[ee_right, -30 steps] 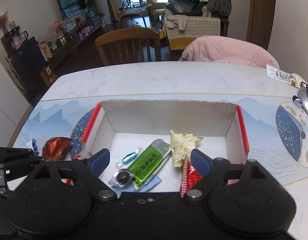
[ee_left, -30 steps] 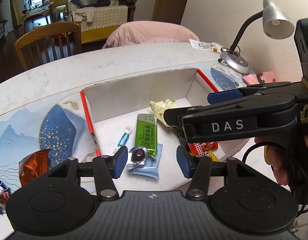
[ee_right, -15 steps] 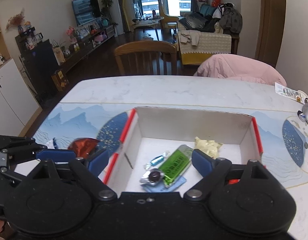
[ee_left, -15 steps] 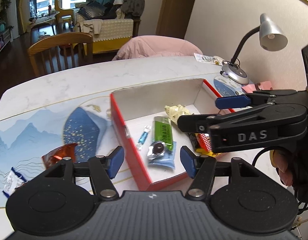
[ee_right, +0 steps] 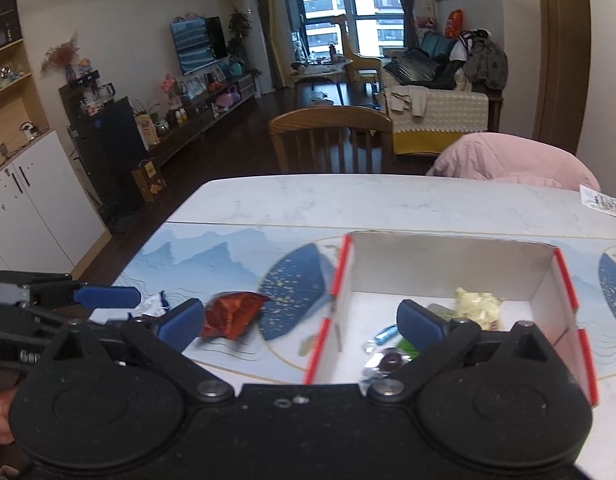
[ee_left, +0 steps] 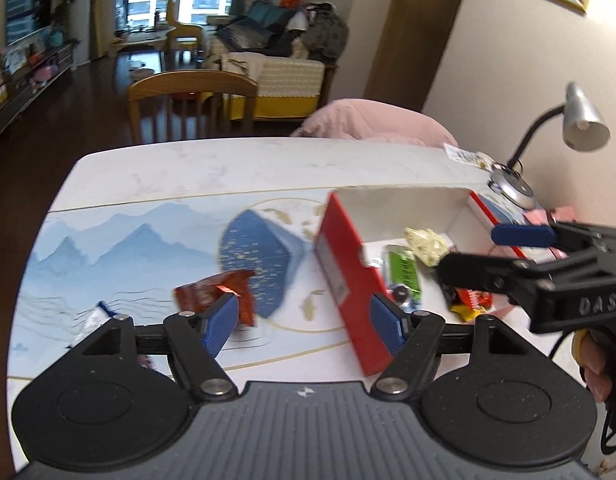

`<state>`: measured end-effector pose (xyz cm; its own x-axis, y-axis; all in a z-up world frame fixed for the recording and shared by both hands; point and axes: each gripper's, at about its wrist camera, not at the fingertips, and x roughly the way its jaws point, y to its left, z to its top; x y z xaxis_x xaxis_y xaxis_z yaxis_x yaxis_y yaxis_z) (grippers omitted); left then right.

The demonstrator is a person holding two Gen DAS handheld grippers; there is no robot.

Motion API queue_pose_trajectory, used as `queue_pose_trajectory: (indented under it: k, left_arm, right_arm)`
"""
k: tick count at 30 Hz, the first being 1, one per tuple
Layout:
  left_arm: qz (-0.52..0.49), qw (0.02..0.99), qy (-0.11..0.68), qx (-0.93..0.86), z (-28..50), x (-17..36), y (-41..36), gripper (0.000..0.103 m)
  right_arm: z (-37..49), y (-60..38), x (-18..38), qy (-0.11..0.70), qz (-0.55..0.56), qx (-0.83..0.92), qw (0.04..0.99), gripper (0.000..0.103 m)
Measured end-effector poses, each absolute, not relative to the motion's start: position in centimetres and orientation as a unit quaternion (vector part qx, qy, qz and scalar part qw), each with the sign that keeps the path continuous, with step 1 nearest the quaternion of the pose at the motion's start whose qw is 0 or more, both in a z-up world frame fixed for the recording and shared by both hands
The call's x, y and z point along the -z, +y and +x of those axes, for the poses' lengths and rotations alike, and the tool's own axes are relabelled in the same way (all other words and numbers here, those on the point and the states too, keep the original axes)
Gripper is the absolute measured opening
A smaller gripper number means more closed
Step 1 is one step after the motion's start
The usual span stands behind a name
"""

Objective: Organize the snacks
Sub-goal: 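Lift both tools out and move back over the remaining snacks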

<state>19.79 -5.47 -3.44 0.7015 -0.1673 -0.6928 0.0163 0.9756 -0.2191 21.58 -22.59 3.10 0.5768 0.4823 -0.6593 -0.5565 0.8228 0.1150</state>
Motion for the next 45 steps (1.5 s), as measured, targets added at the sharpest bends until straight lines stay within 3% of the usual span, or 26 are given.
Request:
queue_pose_trajectory:
  k: [24, 45]
  left_arm:
    - [-0.103, 0.906, 0.41, -0.008, 17.6, 8.2, 9.1, 0.075]
    - [-0.048, 0.901, 0.43, 0.028, 18.4, 14.0, 8.2, 0.074]
  right_arm:
    - [19.8, -13.5, 1.2, 0.392, -0.061, -0.294, 0.87, 0.103]
    - [25.2, -7.9, 7.6, 0.456, -0.096, -0.271, 0.842, 0.102]
